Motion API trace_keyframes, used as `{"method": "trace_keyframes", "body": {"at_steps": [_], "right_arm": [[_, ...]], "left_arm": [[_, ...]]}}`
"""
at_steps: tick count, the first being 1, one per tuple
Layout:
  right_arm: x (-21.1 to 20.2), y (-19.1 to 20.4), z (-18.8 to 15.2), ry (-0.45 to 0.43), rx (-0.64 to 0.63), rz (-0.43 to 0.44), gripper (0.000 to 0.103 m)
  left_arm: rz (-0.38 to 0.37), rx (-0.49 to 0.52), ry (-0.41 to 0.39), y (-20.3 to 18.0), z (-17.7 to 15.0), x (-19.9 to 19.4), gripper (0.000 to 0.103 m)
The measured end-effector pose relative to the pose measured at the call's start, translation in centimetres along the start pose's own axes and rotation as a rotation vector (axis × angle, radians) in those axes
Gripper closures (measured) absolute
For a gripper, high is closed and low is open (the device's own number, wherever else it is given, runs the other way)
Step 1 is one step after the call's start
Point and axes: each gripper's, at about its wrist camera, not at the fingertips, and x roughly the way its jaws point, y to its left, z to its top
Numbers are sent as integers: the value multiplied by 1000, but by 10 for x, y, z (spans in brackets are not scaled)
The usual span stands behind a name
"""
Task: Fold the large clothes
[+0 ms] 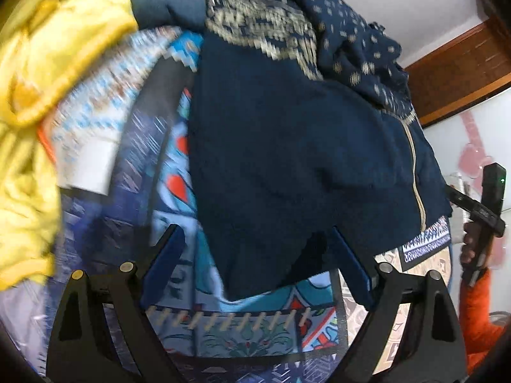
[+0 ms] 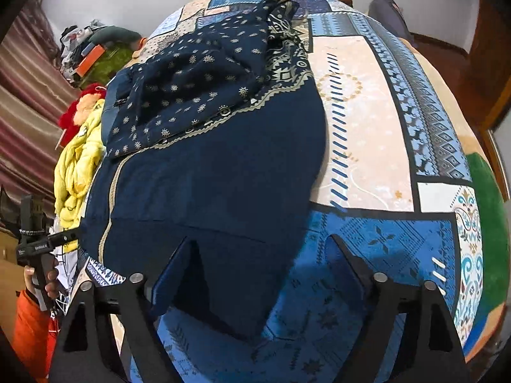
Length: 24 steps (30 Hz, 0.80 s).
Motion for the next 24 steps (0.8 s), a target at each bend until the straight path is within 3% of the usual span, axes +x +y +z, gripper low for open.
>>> {"method": "trace_keyframes", "body": {"at_steps": [2, 4, 5, 7, 9, 15, 20, 24], "right_arm": [[1, 5, 1, -8, -22, 15, 42], [1, 10, 2, -17, -23, 34, 56], [1, 11, 3, -19, -26, 42, 70], [0, 15, 8, -16, -40, 78, 84], [-1, 20, 16, -13, -54, 89, 88], [-24, 43, 40, -104, -135, 91, 91], [-50, 53, 76, -206, -159, 90, 93], [-62, 48, 116, -288, -119, 61, 94]], "left_arm": [[18, 7, -19, -5, -3, 7, 14], [-13, 49, -69, -16, -6, 5, 48], [-37, 59, -83, -20, -5, 5, 55], [-46, 72, -96, -26, -2, 3, 79], [-13, 94, -114, -33, 4, 0, 92], [24, 148, -260, -61, 33, -45, 95], [-32, 200, -429, -78, 64, -101, 95], [-69, 201, -516, -88, 105, -124, 95]]}}
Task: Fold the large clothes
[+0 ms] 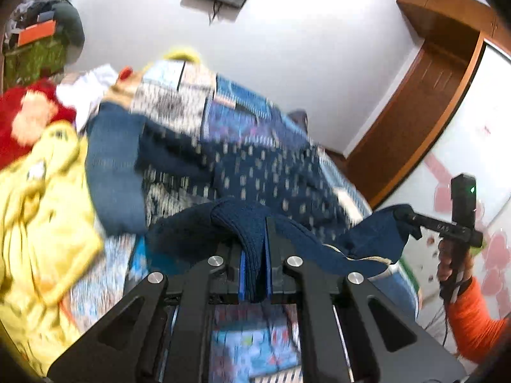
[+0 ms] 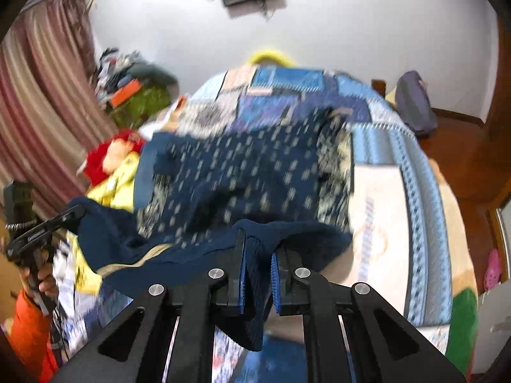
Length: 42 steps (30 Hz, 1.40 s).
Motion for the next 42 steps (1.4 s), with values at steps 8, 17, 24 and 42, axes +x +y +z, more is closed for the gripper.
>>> {"method": "trace_keyframes", "body": {"at_steps": [8, 17, 24, 42], "right_arm": [[42, -27, 84, -74, 48, -36, 94], [160, -45, 146, -23, 23, -139, 94], [223, -72, 147, 39, -38, -211, 94], [125, -16, 143, -31, -202, -93, 93]], "left_arm": [[70, -39, -70, 25, 78, 58, 95], [181, -134, -3, 83, 107, 160, 95], [263, -110, 103, 111, 99, 221, 95], [369, 148, 13, 18, 128, 160, 46]]}}
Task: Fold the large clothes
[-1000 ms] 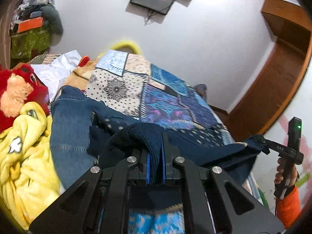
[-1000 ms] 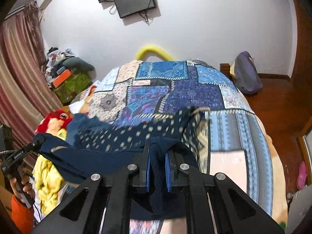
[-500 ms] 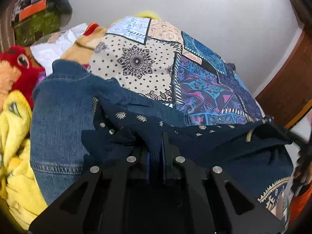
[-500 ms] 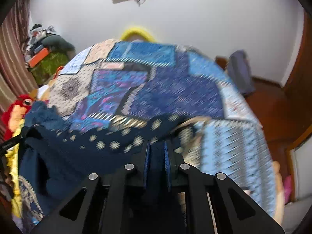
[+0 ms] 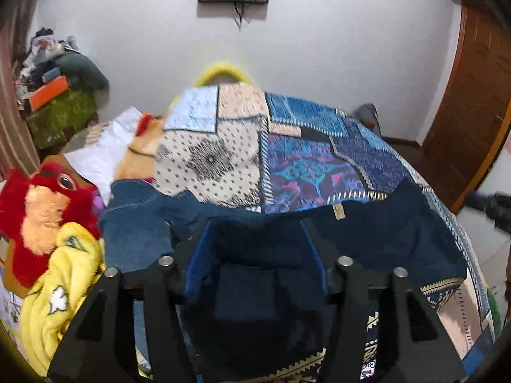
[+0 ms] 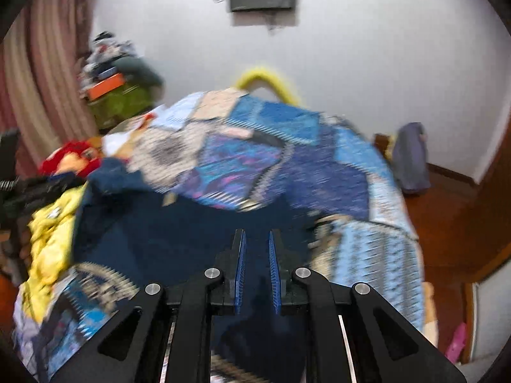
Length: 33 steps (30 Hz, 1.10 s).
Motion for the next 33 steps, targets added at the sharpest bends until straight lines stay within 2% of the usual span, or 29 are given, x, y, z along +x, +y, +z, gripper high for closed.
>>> {"method": "trace_keyframes", "body": {"at_steps": [3, 7, 10, 12, 13, 15, 16, 18, 20, 24, 25, 27, 31, 33], "right_arm": [[14, 22, -7, 51, 3, 97, 93], [51, 50, -18, 142, -10, 171, 93], [88, 65, -29, 229, -38, 186, 93], [109, 69, -36, 256, -83, 135, 93], [116, 70, -40, 255, -114, 101, 93], [122, 66, -40, 229, -165, 57, 93], [122, 63, -39, 203, -196, 21, 94], [126, 51, -39, 165, -235, -122, 93], [127, 33, -35, 174, -201, -136, 93], [113, 1, -32, 171, -97, -263, 93], [105, -6, -31, 170, -56, -258, 93], [86, -12, -31, 163, 15, -175, 93], [52, 9, -34, 120, 30, 2, 93], [46, 27, -38, 131, 25, 92, 93]], "left_arm": [[-52, -41, 20, 5, -5, -4, 46], [-118, 17, 149, -8, -31, 20, 45], [-128, 67, 250, -21, -58, 50, 44], [-102, 77, 286, -23, -75, 67, 43], [-79, 81, 290, -21, -83, 75, 38], [-81, 72, 268, -13, -91, 80, 30], [-91, 65, 259, -7, -93, 80, 30], [-71, 88, 253, -2, -95, 77, 30], [-40, 114, 243, 2, -98, 72, 30], [51, 167, 241, 8, -105, 57, 31], [78, 171, 241, 10, -106, 53, 31], [68, 151, 236, 14, -107, 43, 31], [-46, 56, 208, 12, -104, 23, 31], [-91, 43, 196, -1, -103, 19, 31]]}}
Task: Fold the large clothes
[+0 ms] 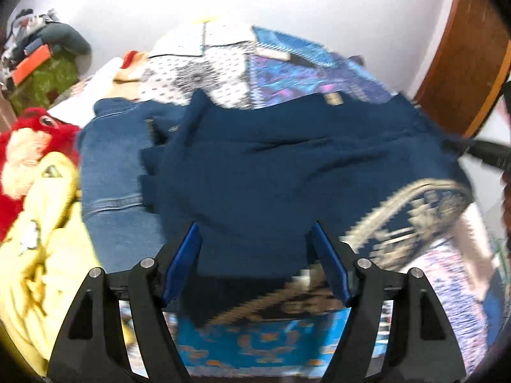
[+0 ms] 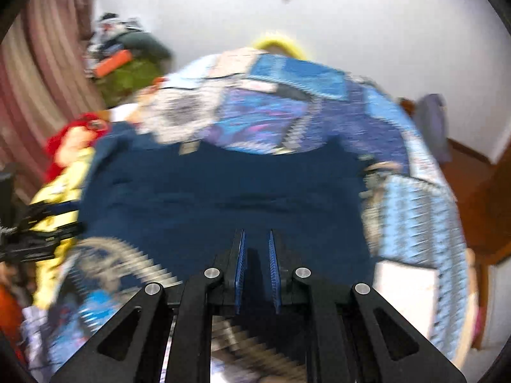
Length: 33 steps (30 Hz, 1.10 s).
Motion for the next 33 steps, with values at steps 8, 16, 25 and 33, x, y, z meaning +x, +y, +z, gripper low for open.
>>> {"method": "trace_keyframes", "body": {"at_steps": [8, 16, 25, 33], "right_arm": [[42, 4, -43, 106, -8, -44, 93], [21, -10, -63, 102, -95, -356, 93], [6, -73, -89, 164, 37, -452, 12], [-43, -98, -99, 119, 243, -383, 0]], "left_arm": [[73, 67, -6, -39, -18, 19, 12], [156, -16, 35, -6, -40, 7, 10], [184, -319, 91, 77, -101, -25, 10], [-41, -536, 18, 95, -114, -64, 10]]}}
